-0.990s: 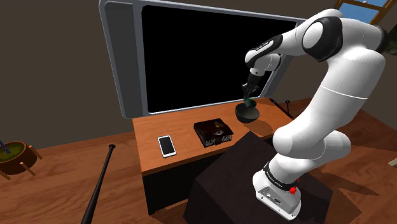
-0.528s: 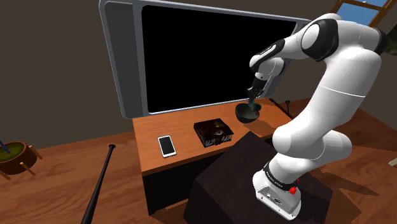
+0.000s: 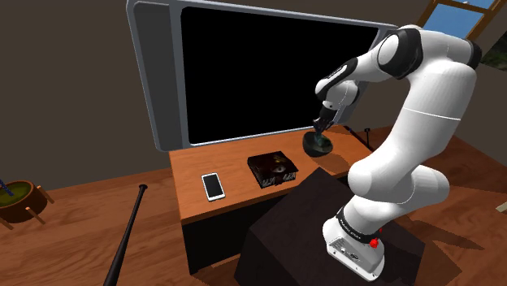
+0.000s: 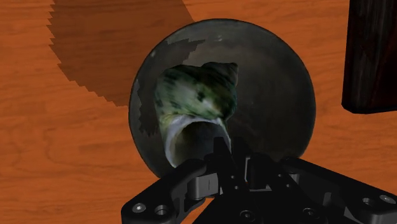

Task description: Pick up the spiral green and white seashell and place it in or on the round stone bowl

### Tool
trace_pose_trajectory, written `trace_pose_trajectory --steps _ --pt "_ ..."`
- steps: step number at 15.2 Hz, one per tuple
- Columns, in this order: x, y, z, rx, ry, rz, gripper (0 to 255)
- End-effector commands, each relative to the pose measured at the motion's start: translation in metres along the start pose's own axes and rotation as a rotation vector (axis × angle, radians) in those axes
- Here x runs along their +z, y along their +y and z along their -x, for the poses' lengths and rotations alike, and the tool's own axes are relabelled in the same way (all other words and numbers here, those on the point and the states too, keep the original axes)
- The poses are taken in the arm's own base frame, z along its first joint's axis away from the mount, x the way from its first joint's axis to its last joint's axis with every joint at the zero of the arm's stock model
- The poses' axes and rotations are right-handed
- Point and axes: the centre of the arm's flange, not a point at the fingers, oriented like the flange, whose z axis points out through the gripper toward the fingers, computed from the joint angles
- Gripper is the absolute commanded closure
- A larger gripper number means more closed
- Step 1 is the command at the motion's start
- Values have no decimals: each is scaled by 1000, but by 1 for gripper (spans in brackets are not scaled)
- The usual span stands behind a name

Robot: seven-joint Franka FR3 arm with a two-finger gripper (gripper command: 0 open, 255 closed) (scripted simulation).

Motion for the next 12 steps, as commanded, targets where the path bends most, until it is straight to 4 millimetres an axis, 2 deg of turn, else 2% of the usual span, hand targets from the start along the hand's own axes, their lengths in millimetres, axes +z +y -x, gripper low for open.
trace_pose_trajectory --steps 1,7,8,12 --pt "3 0 -1 0 1 0 255" --pt "3 0 -1 0 1 0 255" --pt "3 0 -1 0 1 0 0" --pt "3 0 -1 0 1 0 0"
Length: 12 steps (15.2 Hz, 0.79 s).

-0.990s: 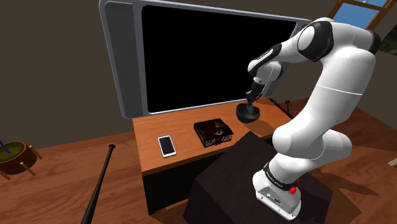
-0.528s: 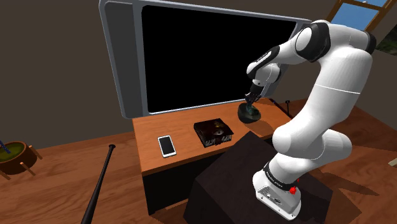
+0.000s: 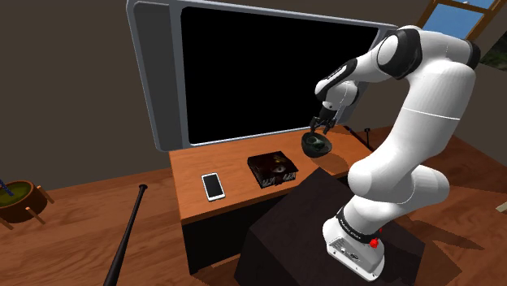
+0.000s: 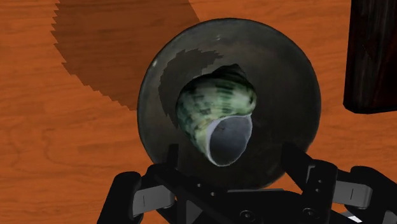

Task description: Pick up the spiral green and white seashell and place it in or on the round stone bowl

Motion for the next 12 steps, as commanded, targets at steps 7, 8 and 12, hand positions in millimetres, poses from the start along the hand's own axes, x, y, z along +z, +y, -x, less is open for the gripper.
trace_pose_trajectory --steps 7,8,12 --pt "-50 0 0 0 0 0 0" --pt "-50 0 0 0 0 0 0" --pt "-50 0 0 0 0 0 0"
